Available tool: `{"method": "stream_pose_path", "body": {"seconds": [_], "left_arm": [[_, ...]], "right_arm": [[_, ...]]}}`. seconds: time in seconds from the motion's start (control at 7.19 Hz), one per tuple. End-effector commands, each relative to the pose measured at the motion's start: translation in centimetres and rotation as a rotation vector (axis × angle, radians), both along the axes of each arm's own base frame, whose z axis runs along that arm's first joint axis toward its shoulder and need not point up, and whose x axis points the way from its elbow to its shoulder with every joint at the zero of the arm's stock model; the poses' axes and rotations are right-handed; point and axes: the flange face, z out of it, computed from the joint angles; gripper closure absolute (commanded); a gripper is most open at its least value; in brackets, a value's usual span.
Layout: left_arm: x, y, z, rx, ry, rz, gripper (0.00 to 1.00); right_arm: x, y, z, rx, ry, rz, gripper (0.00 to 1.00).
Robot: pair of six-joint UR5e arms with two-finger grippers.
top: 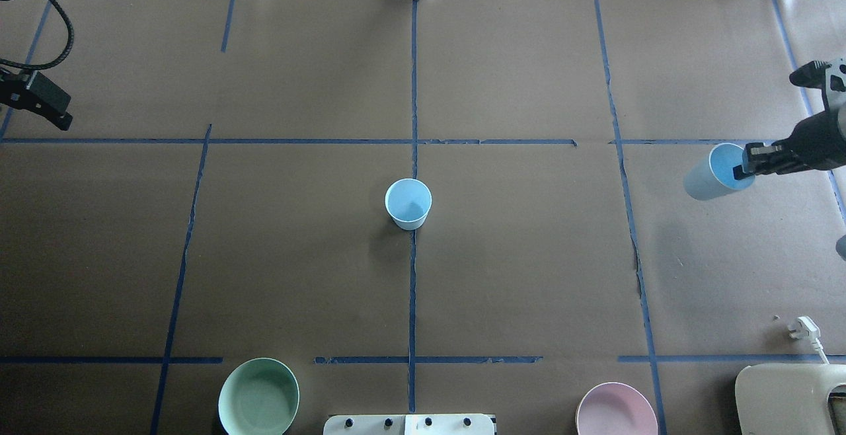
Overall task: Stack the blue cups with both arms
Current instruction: 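Carry the cup with the right gripper over the center cup and lower it in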
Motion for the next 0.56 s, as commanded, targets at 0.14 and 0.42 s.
{"method": "stream_pose_path", "body": {"seconds": [0.14, 0.42], "left_arm": [[-6.0, -1.8, 7.7, 0.035, -0.046, 0.100, 0.00], [-9.7, -4.2, 12.2, 0.078, -0.051, 0.114, 0.00]], "right_arm": [[-7.0, -3.5, -17.0, -0.118, -0.103, 0.081, 1.00], [-14.6, -1.5, -23.5, -0.150, -0.127, 0.108, 1.00]]}}
